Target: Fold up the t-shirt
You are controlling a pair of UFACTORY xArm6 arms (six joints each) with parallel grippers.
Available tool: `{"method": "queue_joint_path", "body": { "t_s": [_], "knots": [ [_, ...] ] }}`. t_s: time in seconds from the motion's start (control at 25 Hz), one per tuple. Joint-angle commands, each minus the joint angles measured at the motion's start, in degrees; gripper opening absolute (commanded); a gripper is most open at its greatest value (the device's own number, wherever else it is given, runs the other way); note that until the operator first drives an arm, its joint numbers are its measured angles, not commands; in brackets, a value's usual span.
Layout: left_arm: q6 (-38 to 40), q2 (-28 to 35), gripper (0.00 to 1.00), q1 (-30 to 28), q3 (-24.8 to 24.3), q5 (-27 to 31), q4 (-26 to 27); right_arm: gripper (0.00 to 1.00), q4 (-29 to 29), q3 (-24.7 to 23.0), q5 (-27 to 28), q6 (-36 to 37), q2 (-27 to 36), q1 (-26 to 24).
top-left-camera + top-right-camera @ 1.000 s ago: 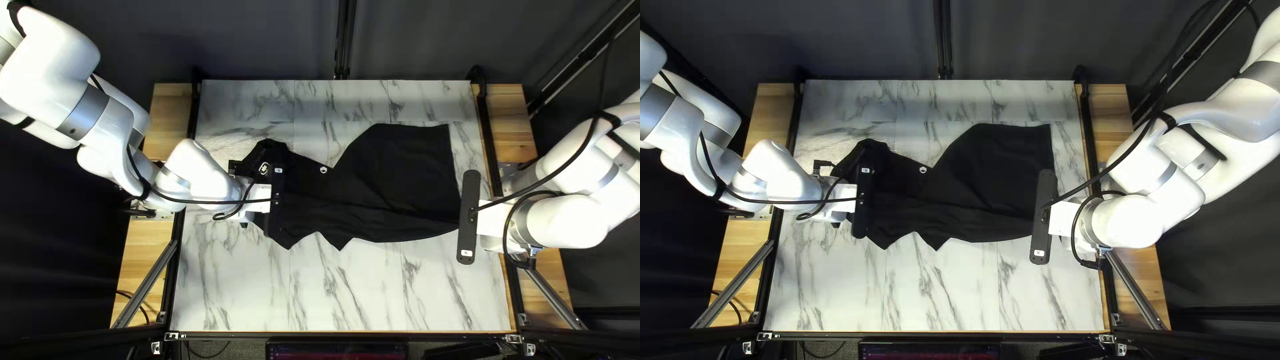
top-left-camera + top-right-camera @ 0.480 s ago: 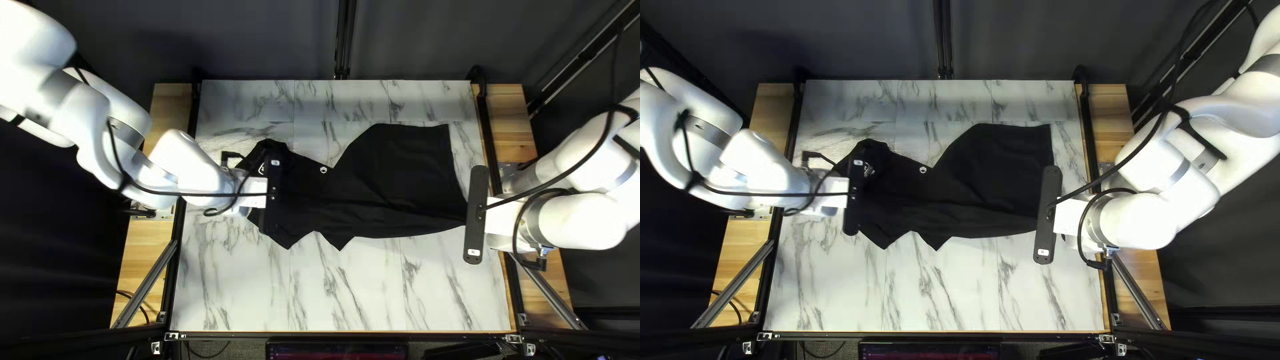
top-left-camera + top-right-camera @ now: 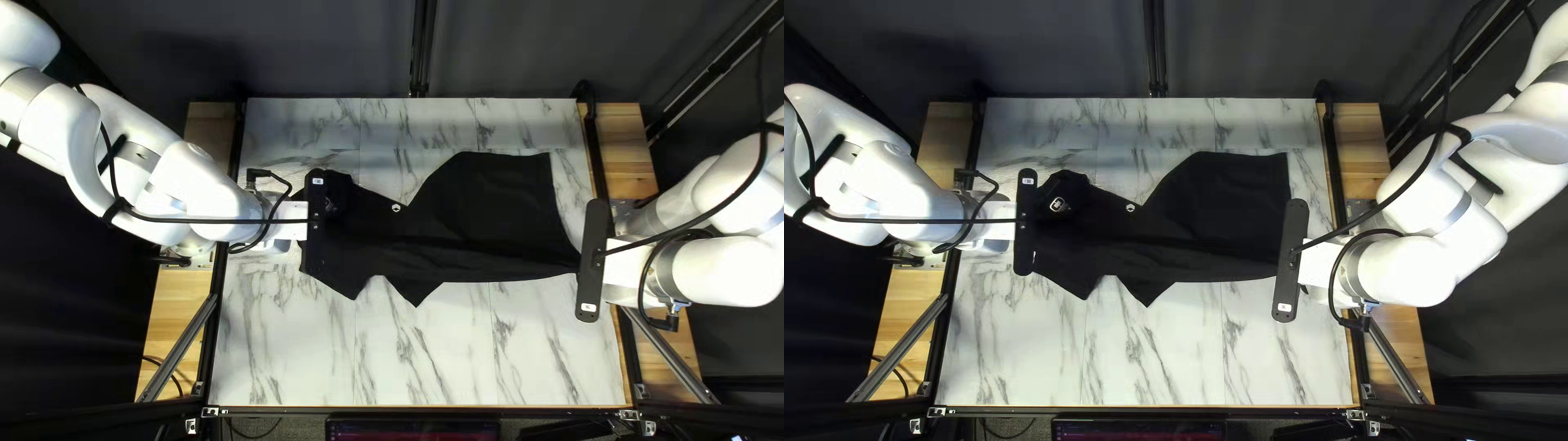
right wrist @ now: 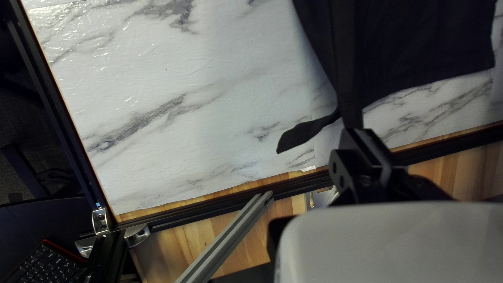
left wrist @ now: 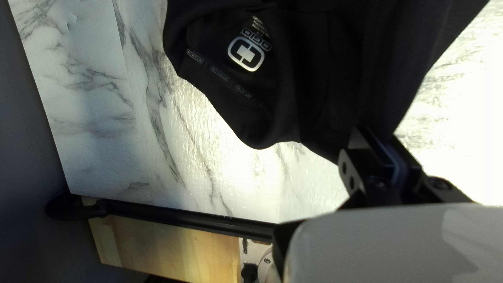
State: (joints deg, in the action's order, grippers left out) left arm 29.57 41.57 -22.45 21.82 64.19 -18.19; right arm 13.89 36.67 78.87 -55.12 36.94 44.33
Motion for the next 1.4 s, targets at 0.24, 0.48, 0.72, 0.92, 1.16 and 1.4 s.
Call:
{"method": "queue_joint_path", "body": {
  "t_s": [0.24,0.48,0.72,0.92,1.16,1.4],
  "knots": [
    [0.1,1.6,0.0,0.6,1.2,2.0,0.3,0.0,0.9,-1.4,-0.1,2.1,3.0,-1.7],
    [0.7,2.0,0.0,0.7,7.0,7.9,-1.0,0.0,1.9,0.5,5.2,4.7,8.0,-3.1],
    [2.3,2.3,0.0,-1.9,12.4,14.1,-3.0,0.0,3.5,8.7,13.7,3.1,6.3,0.5],
    [4.2,1.5,0.0,-5.9,19.4,22.5,-5.0,0.0,4.7,15.4,21.4,1.4,4.8,4.1],
    [5.1,-1.4,0.0,-10.1,28.3,31.3,-7.5,0.0,6.1,22.5,27.5,0.0,1.9,7.4],
    [7.7,-4.3,0.0,-14.3,32.6,35.4,-9.1,0.0,7.6,30.9,32.2,-1.7,-4.7,11.3]
  ]
}}
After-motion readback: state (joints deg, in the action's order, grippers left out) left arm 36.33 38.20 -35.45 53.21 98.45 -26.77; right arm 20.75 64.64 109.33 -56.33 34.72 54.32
